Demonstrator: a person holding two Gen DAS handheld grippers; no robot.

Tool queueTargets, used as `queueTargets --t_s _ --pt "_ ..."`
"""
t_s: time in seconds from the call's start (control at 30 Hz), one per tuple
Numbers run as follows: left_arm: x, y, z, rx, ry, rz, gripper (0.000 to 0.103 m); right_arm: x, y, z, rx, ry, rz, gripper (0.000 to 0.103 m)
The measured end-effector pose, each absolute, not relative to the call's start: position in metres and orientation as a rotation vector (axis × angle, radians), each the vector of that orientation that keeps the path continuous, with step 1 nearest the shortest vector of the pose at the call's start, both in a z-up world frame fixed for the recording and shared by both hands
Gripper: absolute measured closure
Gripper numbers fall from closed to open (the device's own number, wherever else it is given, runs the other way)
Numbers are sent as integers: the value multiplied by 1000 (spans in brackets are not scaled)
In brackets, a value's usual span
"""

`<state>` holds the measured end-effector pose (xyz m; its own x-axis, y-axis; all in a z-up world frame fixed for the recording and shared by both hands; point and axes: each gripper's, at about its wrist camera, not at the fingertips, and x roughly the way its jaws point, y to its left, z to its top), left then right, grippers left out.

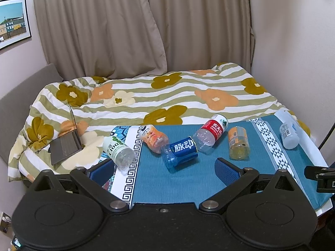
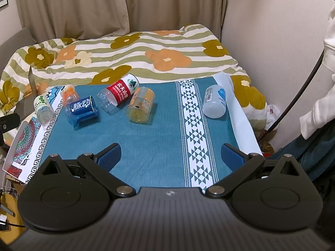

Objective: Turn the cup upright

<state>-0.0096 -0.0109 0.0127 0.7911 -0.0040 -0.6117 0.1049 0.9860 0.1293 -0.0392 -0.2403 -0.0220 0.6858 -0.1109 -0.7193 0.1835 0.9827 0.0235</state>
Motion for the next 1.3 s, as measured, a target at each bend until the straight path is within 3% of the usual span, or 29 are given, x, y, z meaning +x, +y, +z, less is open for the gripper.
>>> queueTargets --t_s 0.37,0.73,1.3 --pt "-2 -27 25 147 674 -59 0 -36 -252 -14 97 809 -126 0" --pt "64 -56 39 221 651 -162 0 -1 -278 -22 134 813 -72 0" --pt "237 -107 -62 429 921 -449 1 57 -292 -66 280 924 -258 0"
